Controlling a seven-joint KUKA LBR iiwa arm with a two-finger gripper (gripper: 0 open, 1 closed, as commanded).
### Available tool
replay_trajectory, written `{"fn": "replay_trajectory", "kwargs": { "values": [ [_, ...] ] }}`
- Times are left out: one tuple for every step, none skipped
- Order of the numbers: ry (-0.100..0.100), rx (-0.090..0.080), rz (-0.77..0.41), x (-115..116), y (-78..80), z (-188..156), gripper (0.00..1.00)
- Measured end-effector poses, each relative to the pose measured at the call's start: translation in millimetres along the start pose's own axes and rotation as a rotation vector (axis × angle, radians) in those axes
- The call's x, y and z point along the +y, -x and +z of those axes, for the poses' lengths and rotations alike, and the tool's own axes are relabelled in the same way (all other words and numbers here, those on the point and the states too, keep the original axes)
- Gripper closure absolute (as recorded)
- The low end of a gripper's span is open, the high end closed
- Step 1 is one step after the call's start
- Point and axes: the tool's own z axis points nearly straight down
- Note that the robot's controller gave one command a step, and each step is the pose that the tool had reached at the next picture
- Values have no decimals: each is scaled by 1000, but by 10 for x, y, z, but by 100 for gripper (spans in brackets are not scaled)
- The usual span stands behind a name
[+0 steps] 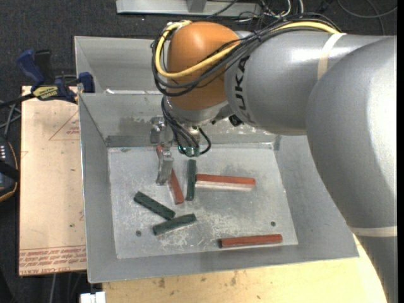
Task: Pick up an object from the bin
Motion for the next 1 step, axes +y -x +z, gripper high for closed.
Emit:
{"fn": "replay_trajectory", "kwargs": {
  "values": [
    [1, -8, 3, -9, 20, -51, 0]
  ]
}}
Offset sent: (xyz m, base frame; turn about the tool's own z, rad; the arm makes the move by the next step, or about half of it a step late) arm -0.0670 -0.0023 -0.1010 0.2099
